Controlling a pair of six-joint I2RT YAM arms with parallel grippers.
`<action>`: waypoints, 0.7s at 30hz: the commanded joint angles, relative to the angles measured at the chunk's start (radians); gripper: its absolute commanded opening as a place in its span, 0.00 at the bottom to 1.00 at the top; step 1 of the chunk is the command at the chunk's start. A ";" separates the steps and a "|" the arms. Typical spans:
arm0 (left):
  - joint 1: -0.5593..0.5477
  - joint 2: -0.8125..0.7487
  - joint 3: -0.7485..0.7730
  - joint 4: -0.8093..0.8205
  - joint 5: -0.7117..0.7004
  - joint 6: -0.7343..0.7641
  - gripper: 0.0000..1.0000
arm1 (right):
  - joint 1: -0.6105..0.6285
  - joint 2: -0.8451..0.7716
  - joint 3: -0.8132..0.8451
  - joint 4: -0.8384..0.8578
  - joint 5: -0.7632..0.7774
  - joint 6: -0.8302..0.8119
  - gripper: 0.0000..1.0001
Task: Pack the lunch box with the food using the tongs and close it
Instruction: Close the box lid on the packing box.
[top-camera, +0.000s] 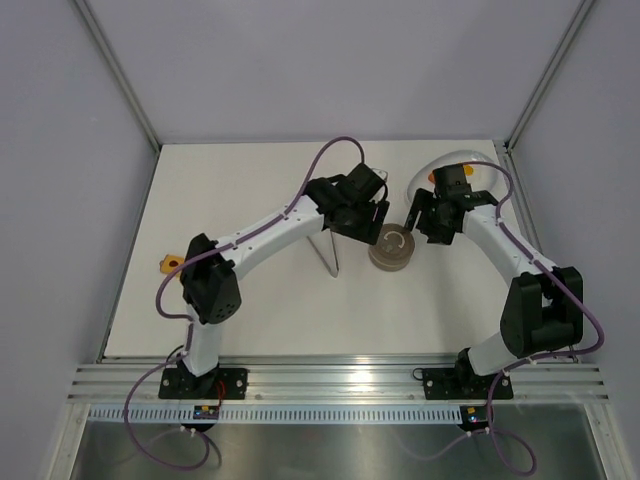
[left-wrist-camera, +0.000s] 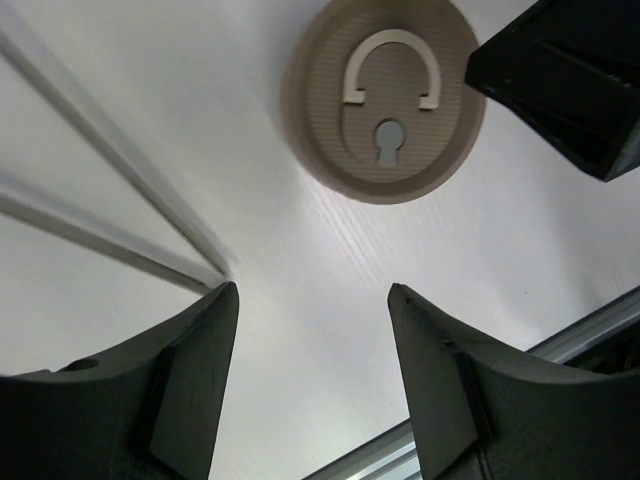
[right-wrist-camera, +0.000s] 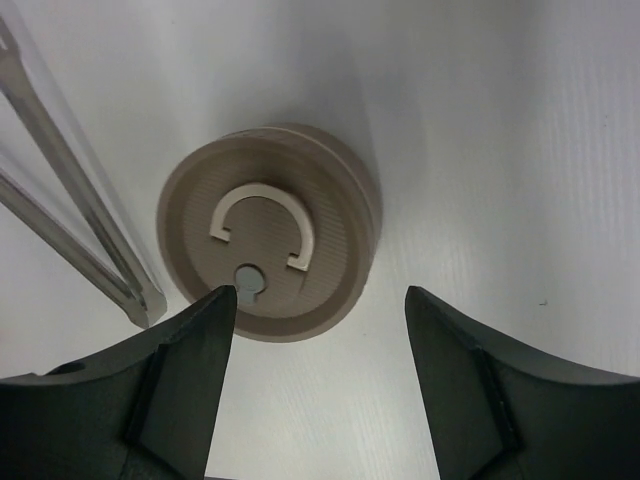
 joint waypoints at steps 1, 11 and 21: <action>0.060 -0.157 -0.076 0.075 -0.049 -0.035 0.65 | 0.080 0.005 0.096 -0.046 0.106 -0.018 0.77; 0.154 -0.245 -0.248 0.125 -0.004 -0.065 0.66 | 0.197 0.160 0.169 -0.060 0.149 0.025 0.79; 0.154 -0.236 -0.308 0.153 0.020 -0.078 0.66 | 0.275 0.256 0.180 -0.070 0.234 0.021 0.77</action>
